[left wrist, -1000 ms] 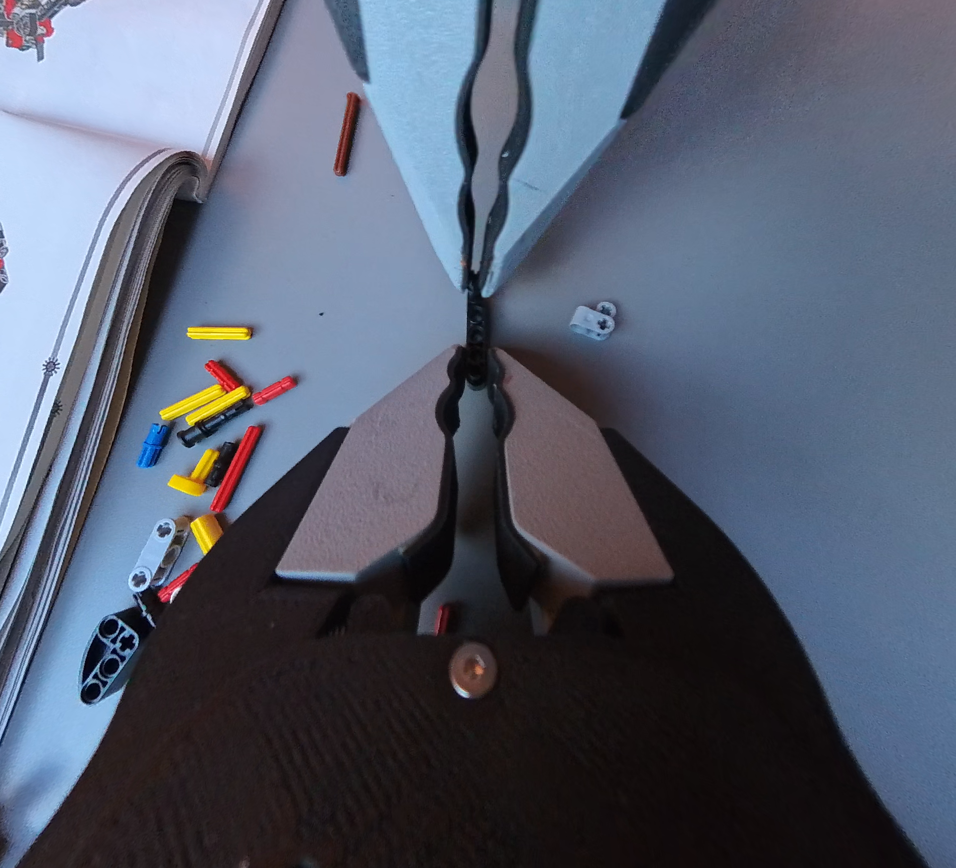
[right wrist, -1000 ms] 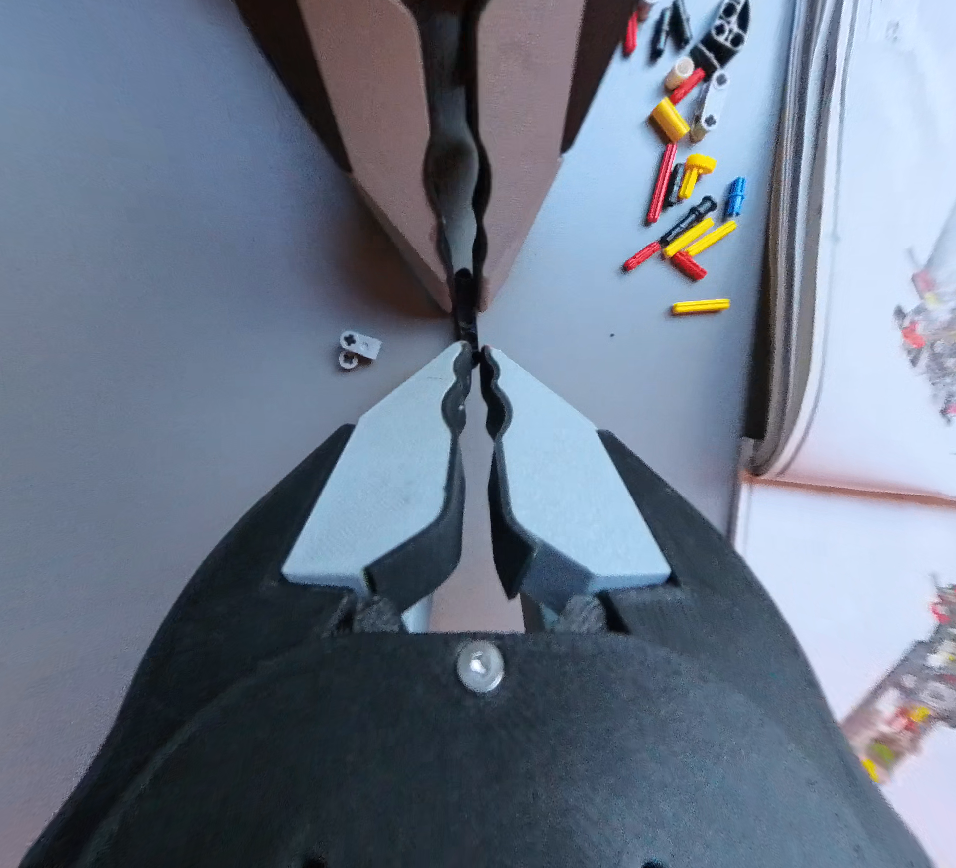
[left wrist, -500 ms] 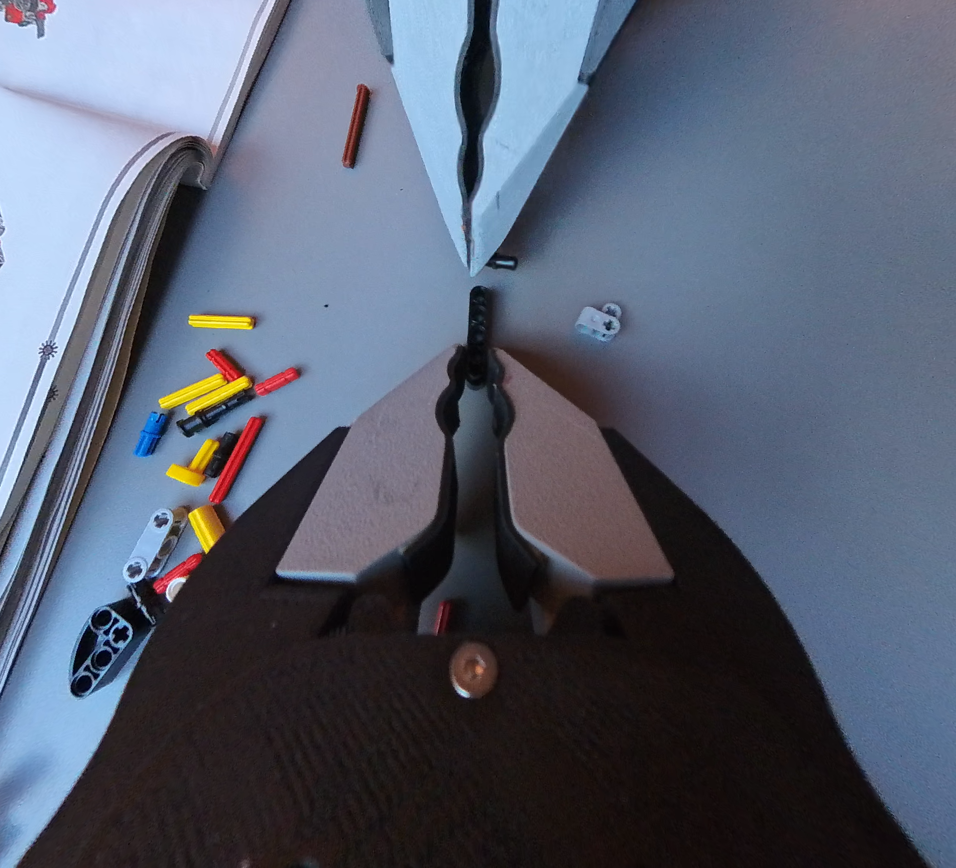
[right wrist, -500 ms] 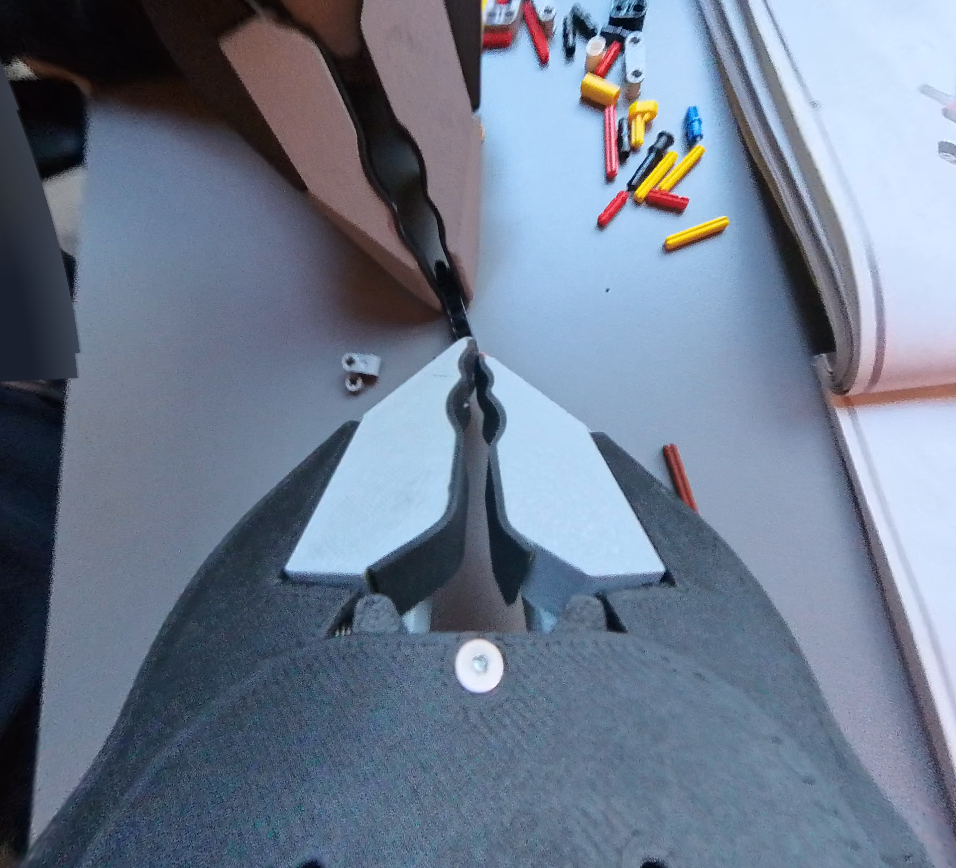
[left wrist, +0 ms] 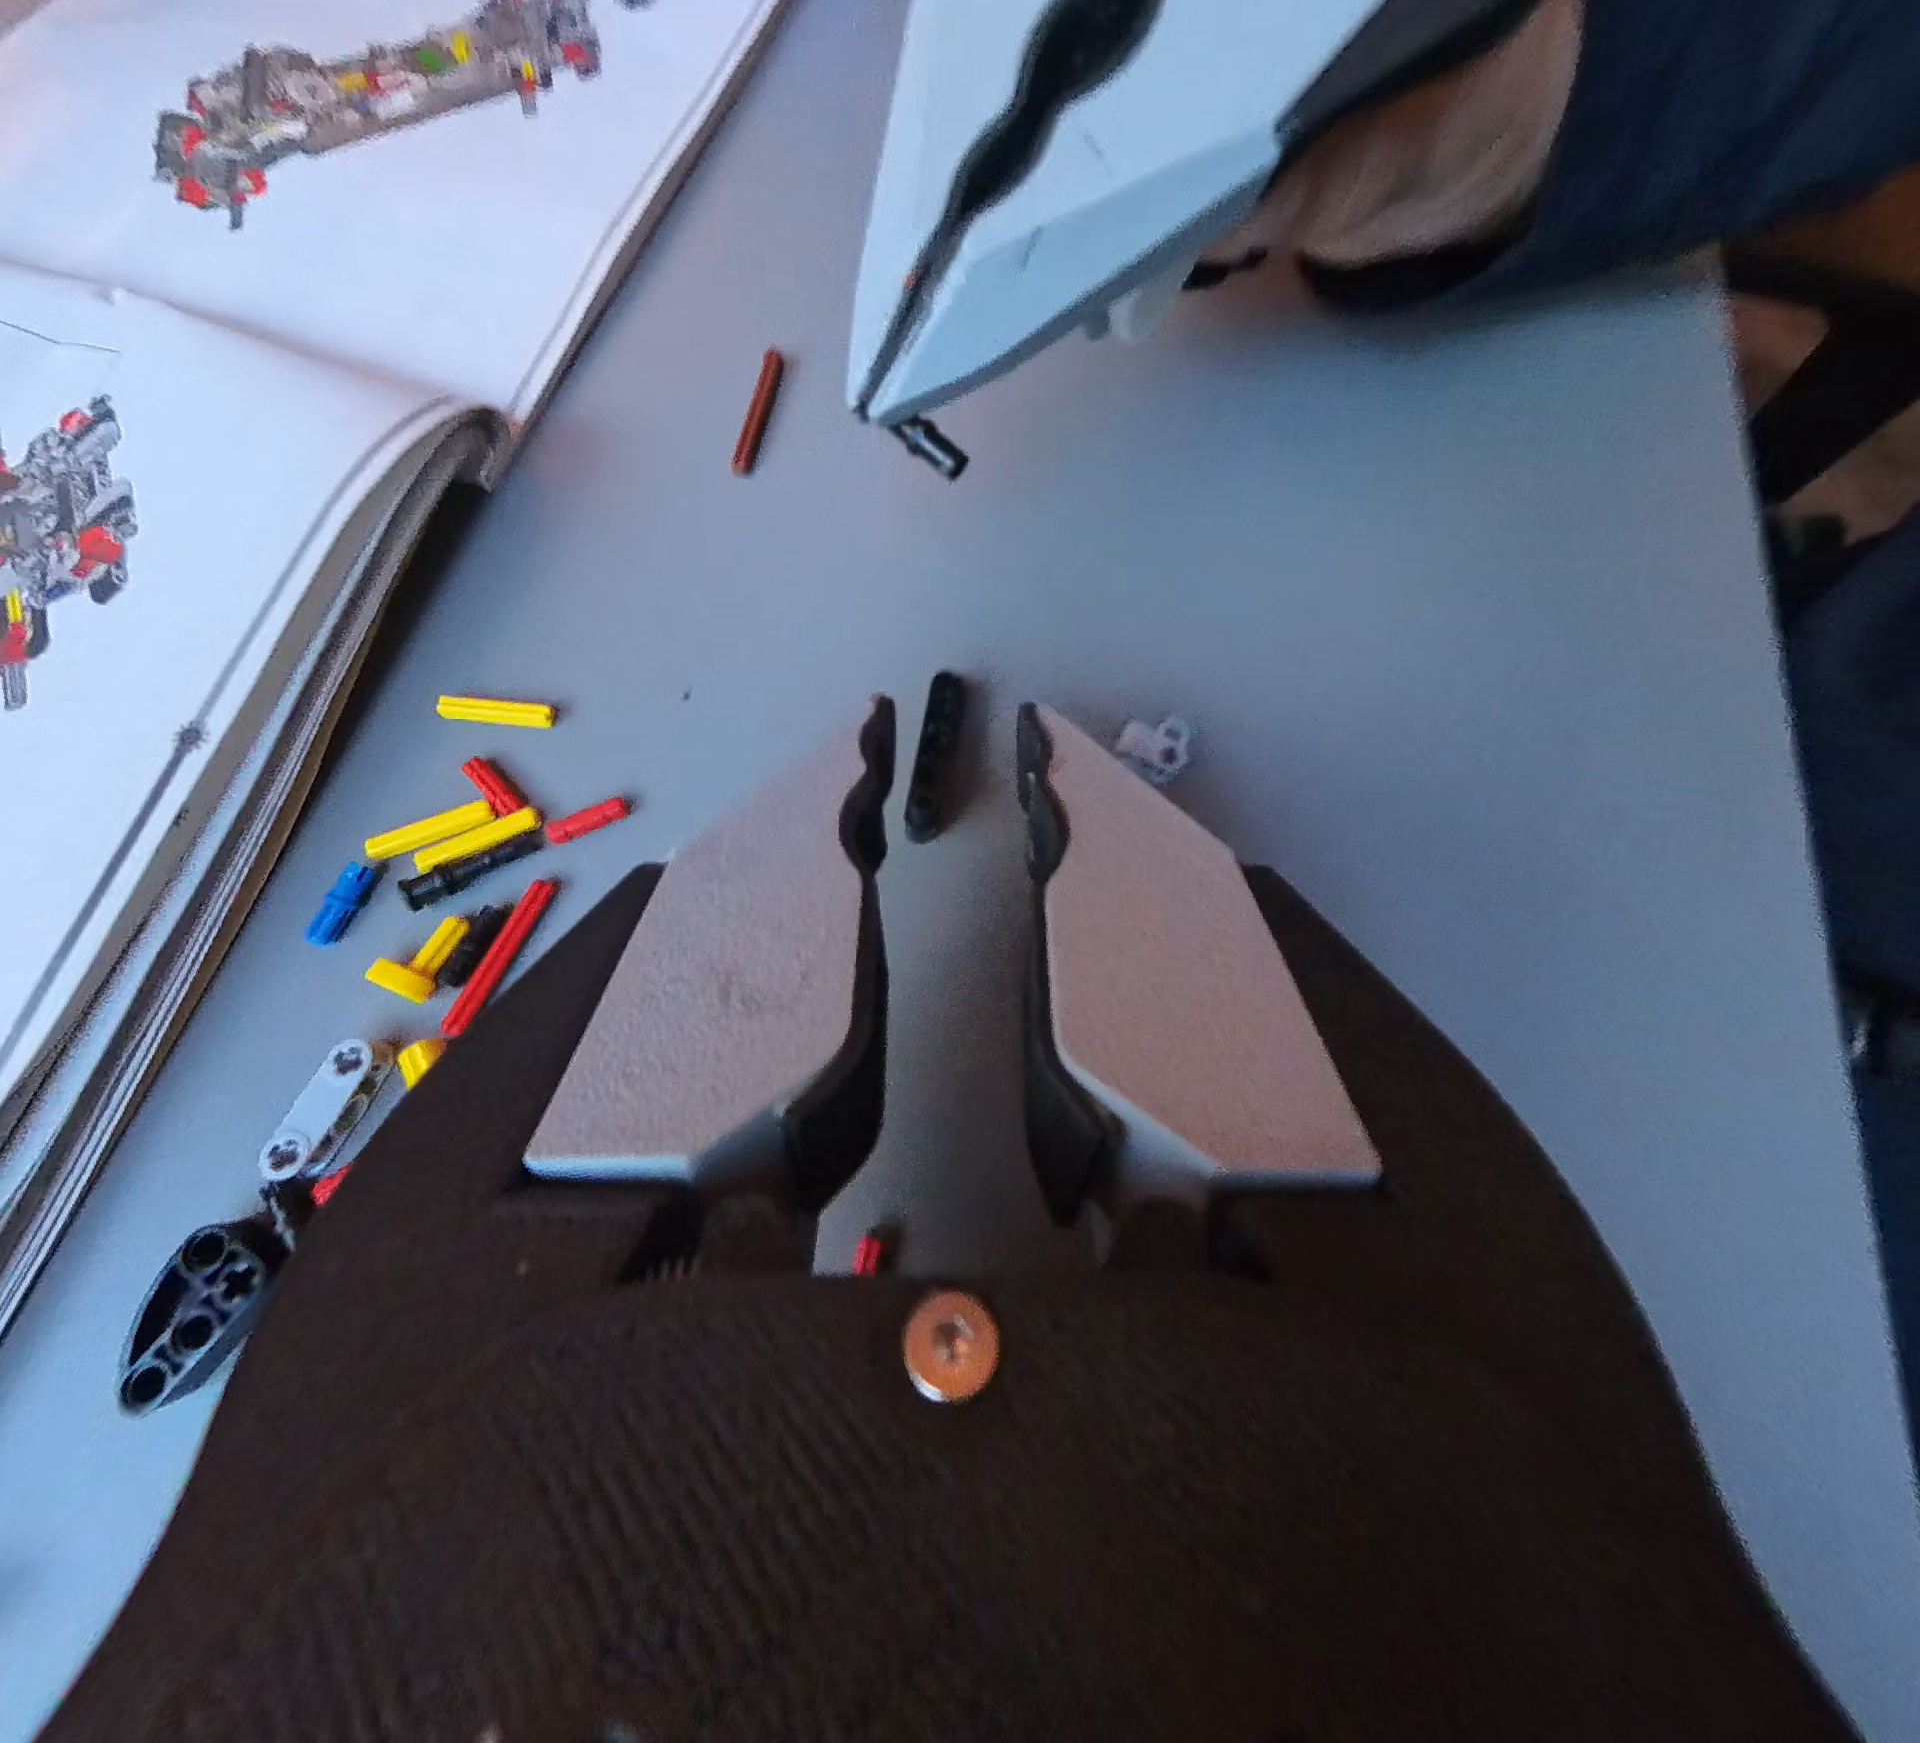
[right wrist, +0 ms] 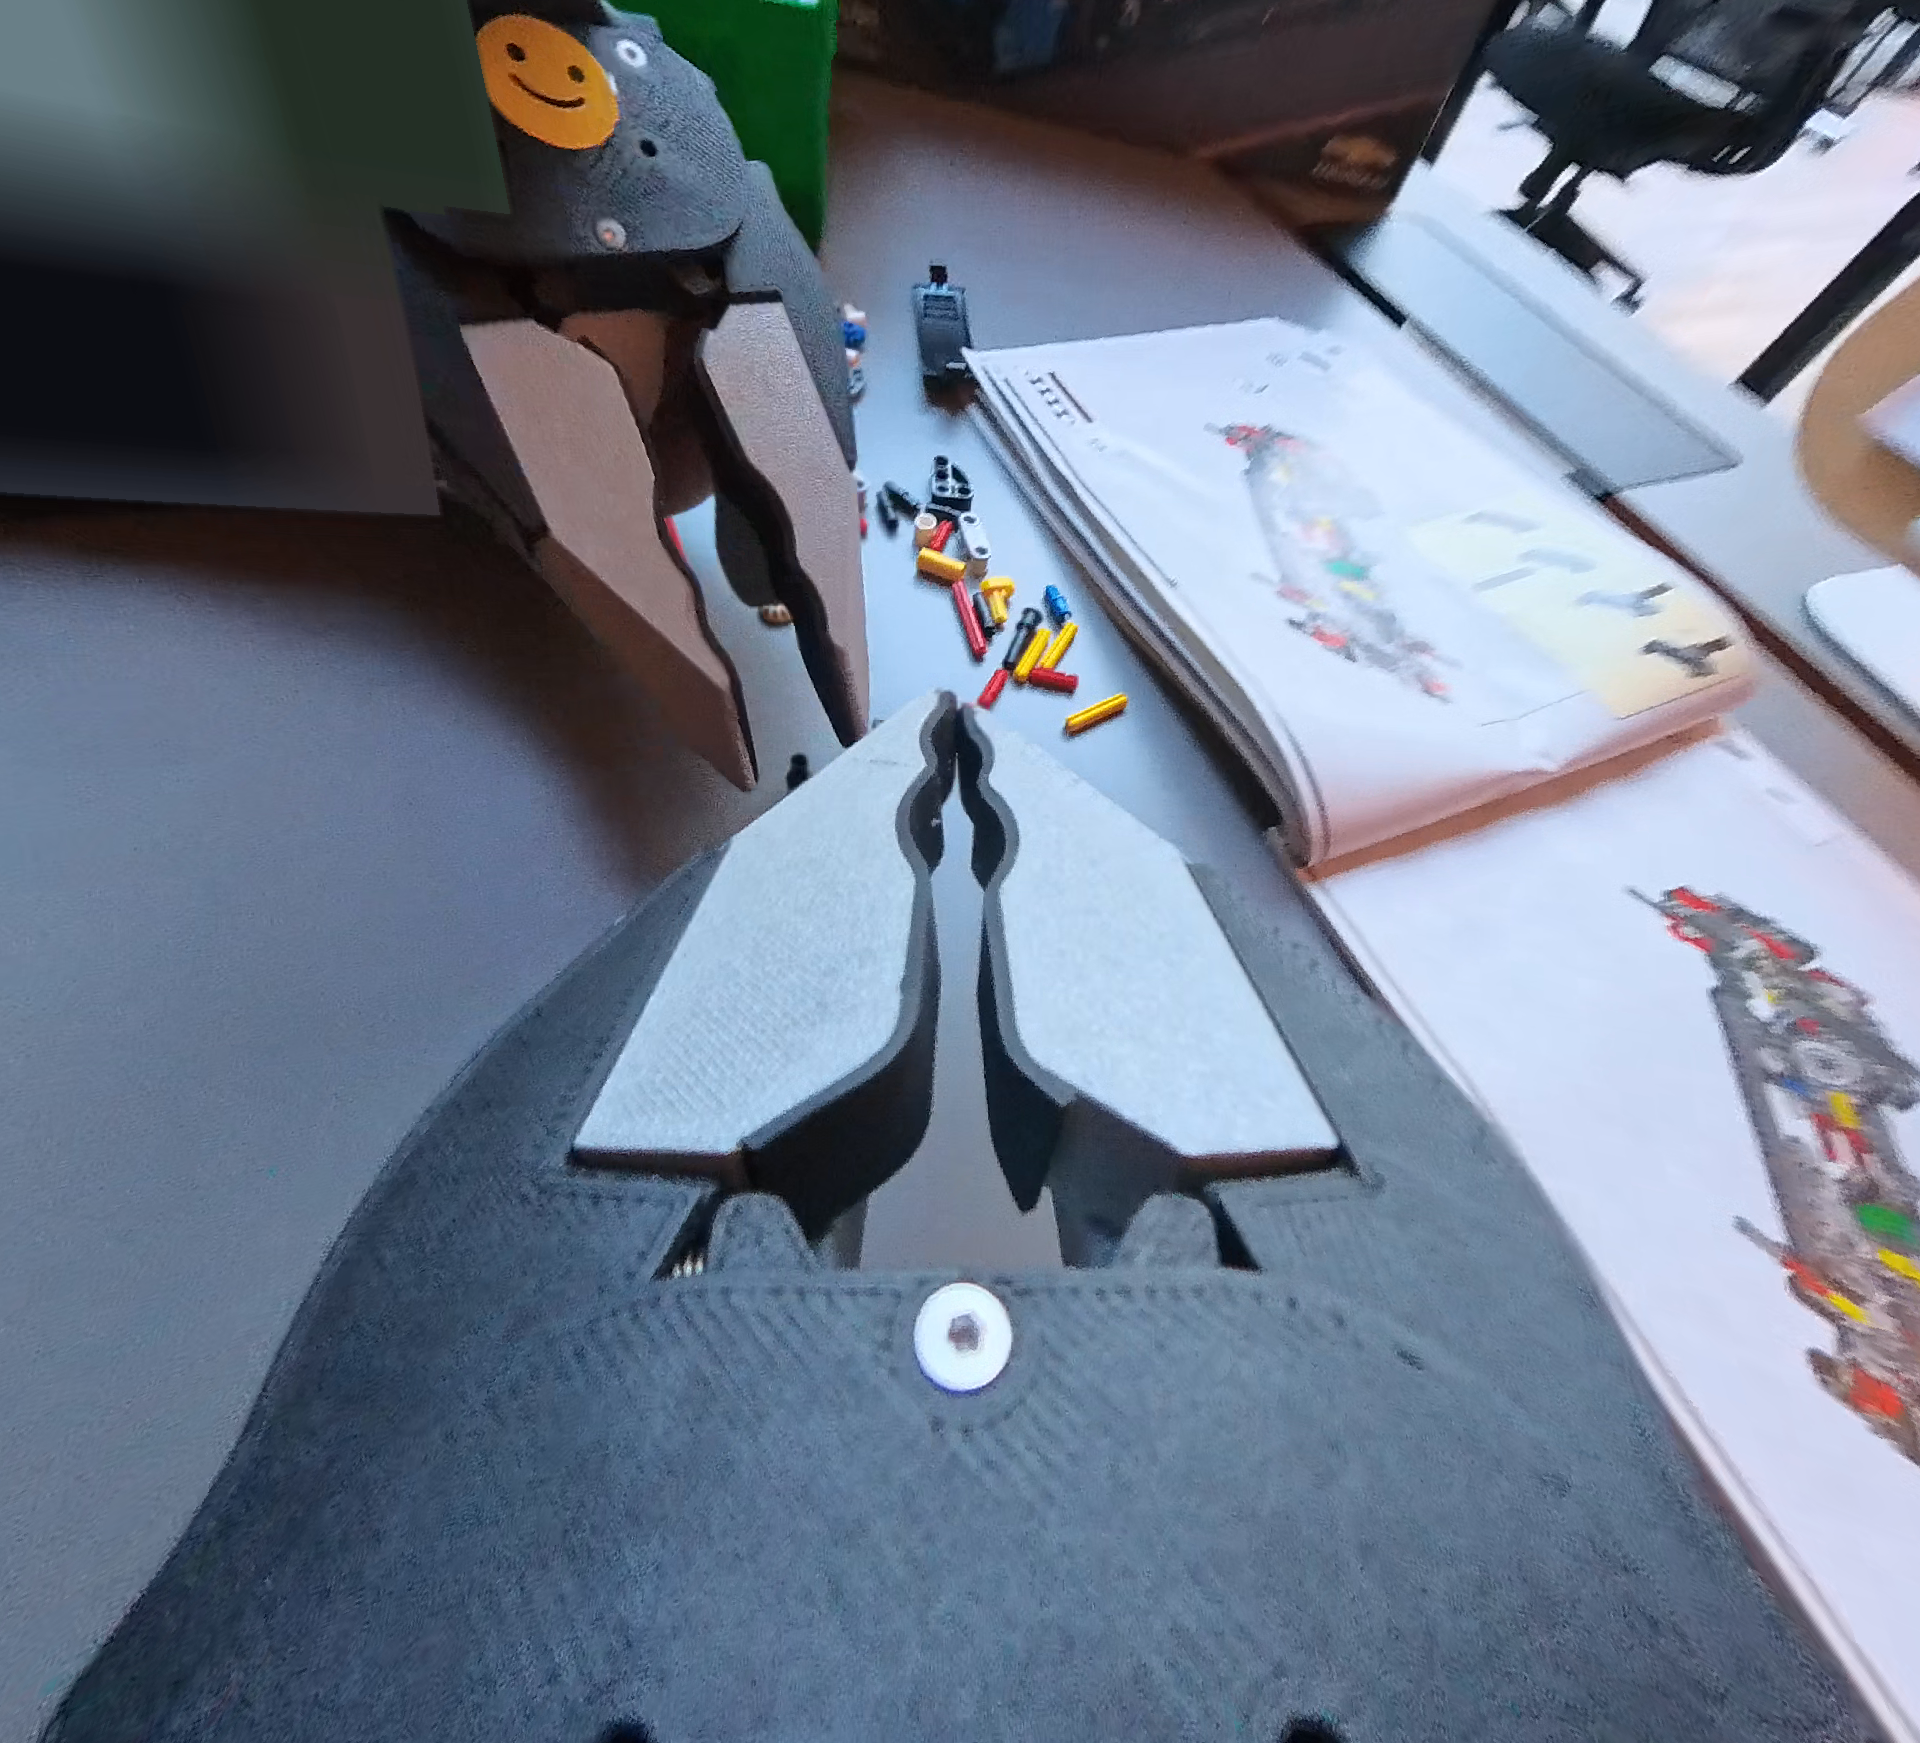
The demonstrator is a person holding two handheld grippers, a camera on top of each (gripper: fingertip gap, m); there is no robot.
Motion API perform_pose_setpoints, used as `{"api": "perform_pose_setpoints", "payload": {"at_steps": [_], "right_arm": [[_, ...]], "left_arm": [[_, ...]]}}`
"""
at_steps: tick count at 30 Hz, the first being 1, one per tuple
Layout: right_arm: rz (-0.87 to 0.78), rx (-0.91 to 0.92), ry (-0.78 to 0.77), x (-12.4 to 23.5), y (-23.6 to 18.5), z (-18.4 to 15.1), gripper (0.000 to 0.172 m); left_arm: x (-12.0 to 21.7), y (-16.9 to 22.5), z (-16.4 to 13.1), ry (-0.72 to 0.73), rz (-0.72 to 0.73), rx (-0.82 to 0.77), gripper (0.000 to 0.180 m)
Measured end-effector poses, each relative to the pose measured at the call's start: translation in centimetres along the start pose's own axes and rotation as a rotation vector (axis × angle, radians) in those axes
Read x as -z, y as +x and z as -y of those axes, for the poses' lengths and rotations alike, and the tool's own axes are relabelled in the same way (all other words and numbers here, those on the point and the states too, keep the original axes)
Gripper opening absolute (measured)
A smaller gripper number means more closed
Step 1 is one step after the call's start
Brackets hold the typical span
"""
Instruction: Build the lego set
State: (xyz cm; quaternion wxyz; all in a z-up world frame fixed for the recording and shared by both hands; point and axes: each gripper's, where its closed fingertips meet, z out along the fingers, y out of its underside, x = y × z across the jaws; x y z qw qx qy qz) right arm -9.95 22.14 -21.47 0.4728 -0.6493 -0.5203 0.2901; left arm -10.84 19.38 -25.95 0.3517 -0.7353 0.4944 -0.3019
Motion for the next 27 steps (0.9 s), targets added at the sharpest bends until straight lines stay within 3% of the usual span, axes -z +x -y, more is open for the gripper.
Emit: {"api": "perform_pose_setpoints", "payload": {"at_steps": [7,15,17,22,27], "right_arm": [[-0.082,0.187,0.029,-0.6,-1.5,1.5,0.0],[-0.09,0.237,0.044,-0.8,-2.1,2.1,0.0],[-0.061,0.159,0.037,-1.0,-1.8,1.9,0.0],[0.06,-0.257,0.041,-0.4,-0.3,2.0,0.0],[0.152,-0.348,0.023,-0.3,-0.9,1.4,0.0]], "left_arm": [[1.1,1.3,3.5,0.203,-0.151,0.154,0.02],[1.6,1.0,4.0,0.252,-0.162,0.181,0.006],[1.5,0.5,3.8,0.236,-0.088,0.125,0.006],[1.4,-0.6,3.6,0.191,0.143,-0.116,0.002],[1.7,-1.2,3.8,0.196,0.226,-0.176,0.002]]}}
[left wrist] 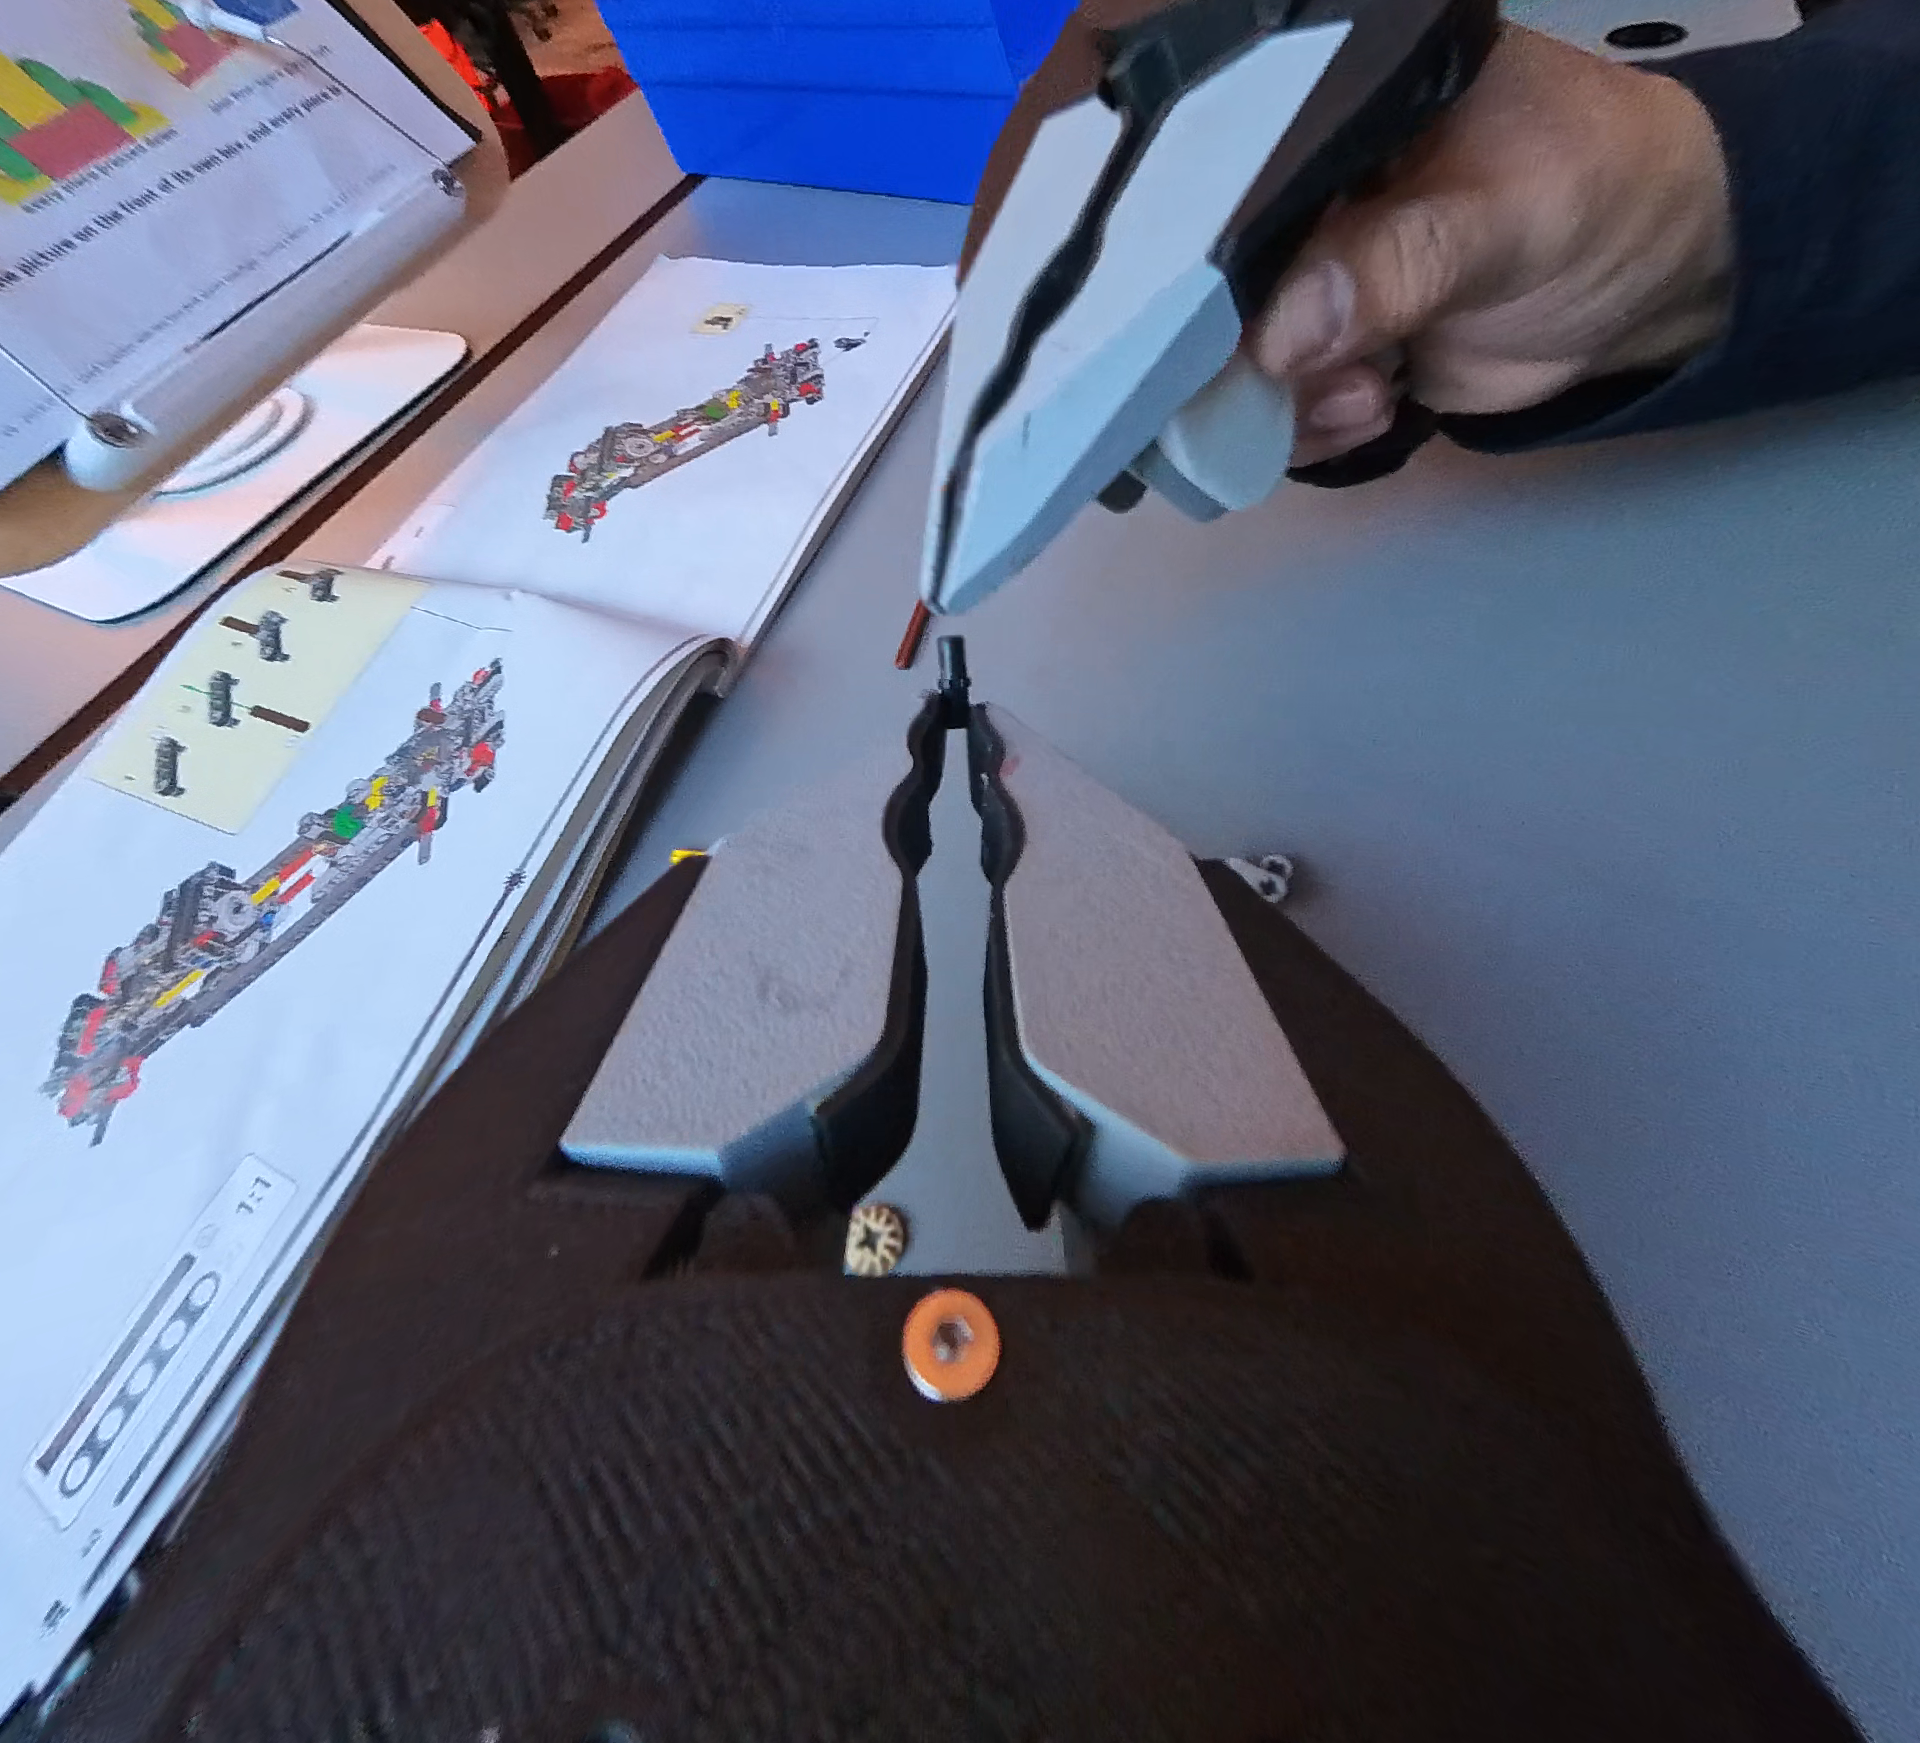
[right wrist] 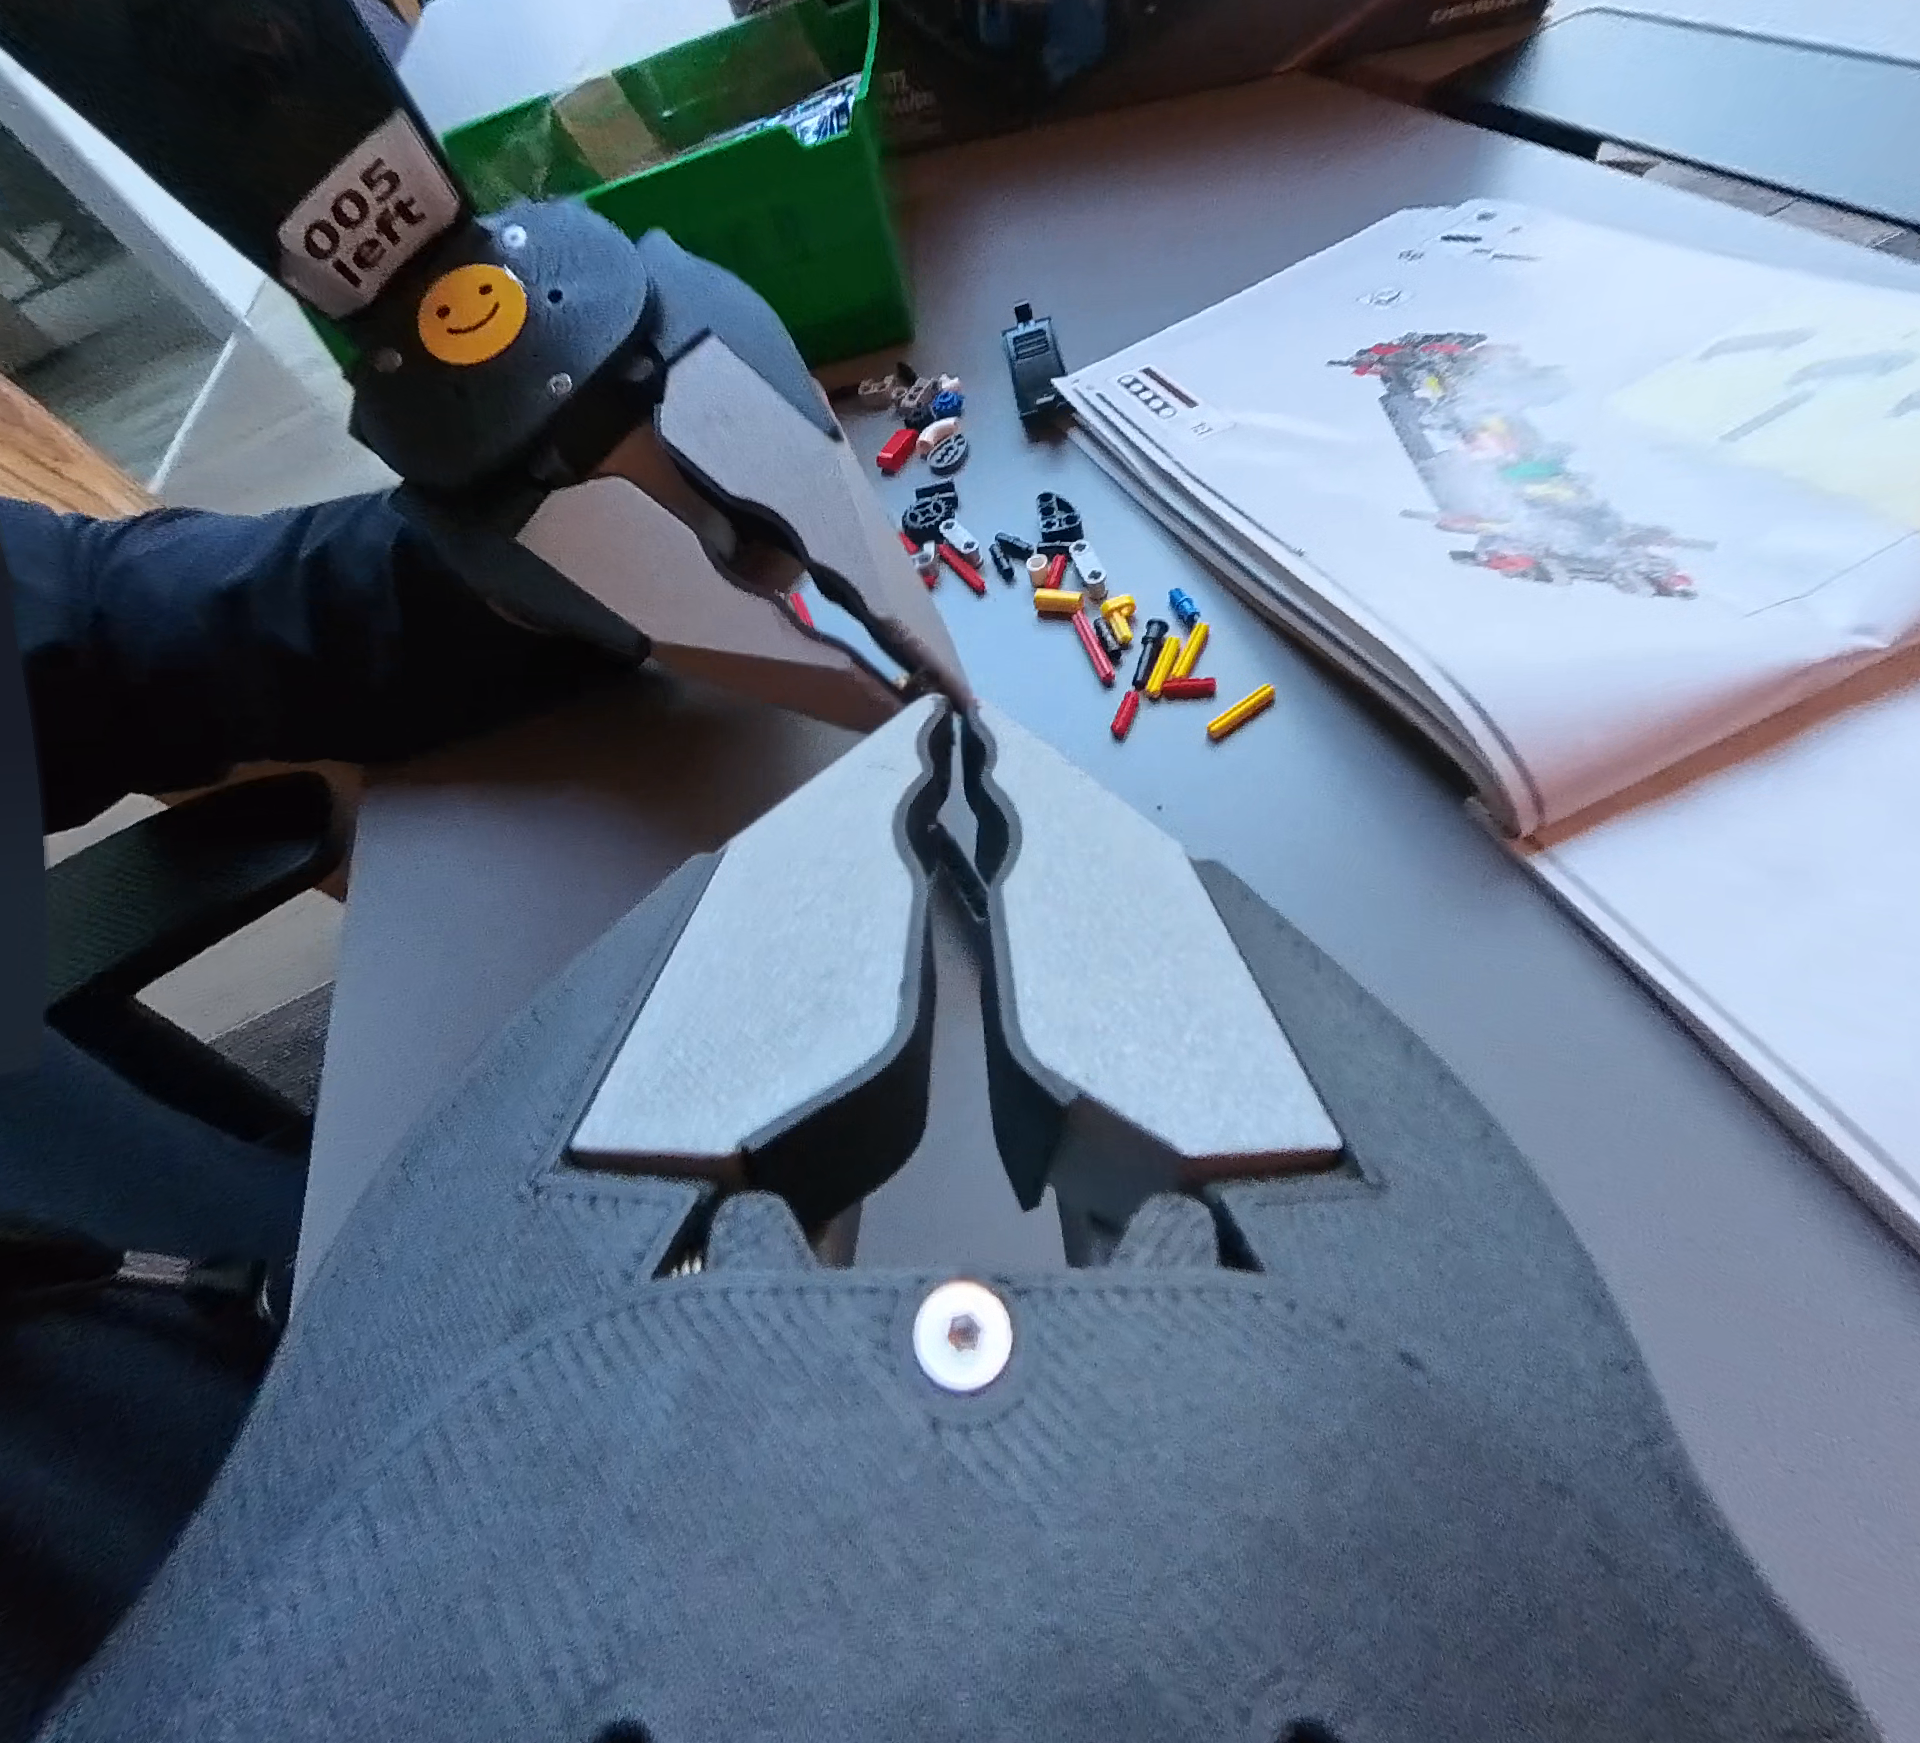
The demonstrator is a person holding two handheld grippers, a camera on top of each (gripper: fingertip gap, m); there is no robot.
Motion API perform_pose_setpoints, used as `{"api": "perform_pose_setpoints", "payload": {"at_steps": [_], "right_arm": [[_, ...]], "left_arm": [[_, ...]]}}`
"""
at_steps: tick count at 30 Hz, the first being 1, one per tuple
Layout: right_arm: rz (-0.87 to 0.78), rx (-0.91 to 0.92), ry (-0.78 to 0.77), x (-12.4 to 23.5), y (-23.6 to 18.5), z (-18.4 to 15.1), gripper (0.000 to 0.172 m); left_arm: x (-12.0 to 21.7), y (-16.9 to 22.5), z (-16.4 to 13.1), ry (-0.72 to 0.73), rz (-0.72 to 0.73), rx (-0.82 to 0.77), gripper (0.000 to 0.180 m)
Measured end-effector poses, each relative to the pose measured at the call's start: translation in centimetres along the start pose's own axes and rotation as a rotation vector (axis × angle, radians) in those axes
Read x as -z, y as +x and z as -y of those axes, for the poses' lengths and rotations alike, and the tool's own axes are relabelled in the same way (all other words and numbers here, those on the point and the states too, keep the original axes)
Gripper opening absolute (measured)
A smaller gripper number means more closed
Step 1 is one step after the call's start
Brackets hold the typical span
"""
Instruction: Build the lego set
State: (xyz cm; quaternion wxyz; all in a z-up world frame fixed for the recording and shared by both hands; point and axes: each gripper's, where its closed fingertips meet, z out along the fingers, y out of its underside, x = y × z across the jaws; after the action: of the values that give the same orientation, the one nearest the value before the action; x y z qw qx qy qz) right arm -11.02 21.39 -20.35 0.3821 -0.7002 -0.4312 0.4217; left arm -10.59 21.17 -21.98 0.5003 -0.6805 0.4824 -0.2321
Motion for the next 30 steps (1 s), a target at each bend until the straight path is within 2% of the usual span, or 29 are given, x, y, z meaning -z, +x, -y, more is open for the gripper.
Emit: {"api": "perform_pose_setpoints", "payload": {"at_steps": [5,11,18,21,24,27,30], "right_arm": [[0.062,-0.017,0.023,-0.4,-1.0,0.0,0.009],[0.039,0.04,0.002,-0.5,-0.8,0.1,0.001],[0.045,0.07,-0.032,-0.6,-0.8,-0.1,0.001],[0.029,0.163,-0.108,-0.6,-0.6,-0.8,0.001],[0.022,0.27,-0.245,-0.6,-0.2,-2.2,0.001],[0.038,0.397,-0.381,-0.7,0.0,-4.0,0.0],[0.047,0.499,-0.479,-0.9,0.2,-5.3,0.001]], "left_arm": [[0.0,-0.4,-0.1,-0.023,0.075,-0.105,0.002],[-0.1,0.0,0.2,-0.005,0.081,-0.158,0.002],[-0.1,-0.1,0.1,-0.013,0.099,-0.175,0.002],[-0.3,0.1,-0.2,-0.023,0.084,-0.156,0.002],[-0.3,0.1,-1.5,-0.081,0.009,-0.047,0.029],[-0.2,1.0,-3.5,-0.171,-0.112,0.045,0.031],[-0.4,1.3,-5.7,-0.277,-0.134,0.024,0.03]]}}
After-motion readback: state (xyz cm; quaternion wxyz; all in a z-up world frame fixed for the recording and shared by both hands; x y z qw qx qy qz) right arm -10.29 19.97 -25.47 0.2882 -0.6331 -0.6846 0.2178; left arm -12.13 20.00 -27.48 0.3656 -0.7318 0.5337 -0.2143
